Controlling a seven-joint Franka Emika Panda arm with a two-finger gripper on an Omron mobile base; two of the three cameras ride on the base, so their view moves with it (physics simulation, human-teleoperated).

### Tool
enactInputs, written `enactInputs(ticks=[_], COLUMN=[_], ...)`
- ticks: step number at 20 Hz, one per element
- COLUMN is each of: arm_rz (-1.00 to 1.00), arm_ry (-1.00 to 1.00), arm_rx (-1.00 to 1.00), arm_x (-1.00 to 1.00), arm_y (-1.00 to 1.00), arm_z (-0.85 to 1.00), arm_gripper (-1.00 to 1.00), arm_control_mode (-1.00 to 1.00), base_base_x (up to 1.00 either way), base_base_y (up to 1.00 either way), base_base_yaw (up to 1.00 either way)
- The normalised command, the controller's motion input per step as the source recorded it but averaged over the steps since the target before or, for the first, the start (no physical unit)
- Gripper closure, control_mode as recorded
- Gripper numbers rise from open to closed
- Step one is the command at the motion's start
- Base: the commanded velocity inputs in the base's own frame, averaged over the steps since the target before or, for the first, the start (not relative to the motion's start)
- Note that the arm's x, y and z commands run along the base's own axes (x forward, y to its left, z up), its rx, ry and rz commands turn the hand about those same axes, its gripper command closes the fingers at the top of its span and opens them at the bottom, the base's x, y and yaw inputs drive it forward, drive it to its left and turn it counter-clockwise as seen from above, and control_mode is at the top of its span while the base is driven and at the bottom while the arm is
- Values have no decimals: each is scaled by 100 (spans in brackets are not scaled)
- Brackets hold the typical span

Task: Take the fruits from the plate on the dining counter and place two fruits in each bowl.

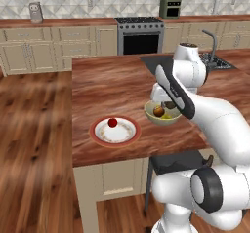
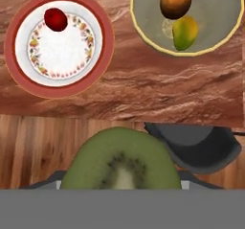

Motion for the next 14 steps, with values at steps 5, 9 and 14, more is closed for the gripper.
enactInputs(ticks=[5, 9, 14], arm_rz=[0, 0, 0], arm_ry=[0, 0, 0], arm_rx=[0, 0, 0], arm_x=[0, 0, 0], arm_y=[0, 0, 0], arm_z=[0, 0, 0], arm_gripper=[100, 100, 100], arm_control_mode=[100, 100, 100], base_base_x=[-80, -18, 15], base_base_y=[-85, -94, -100], base_base_yaw=[-45, -56, -13])
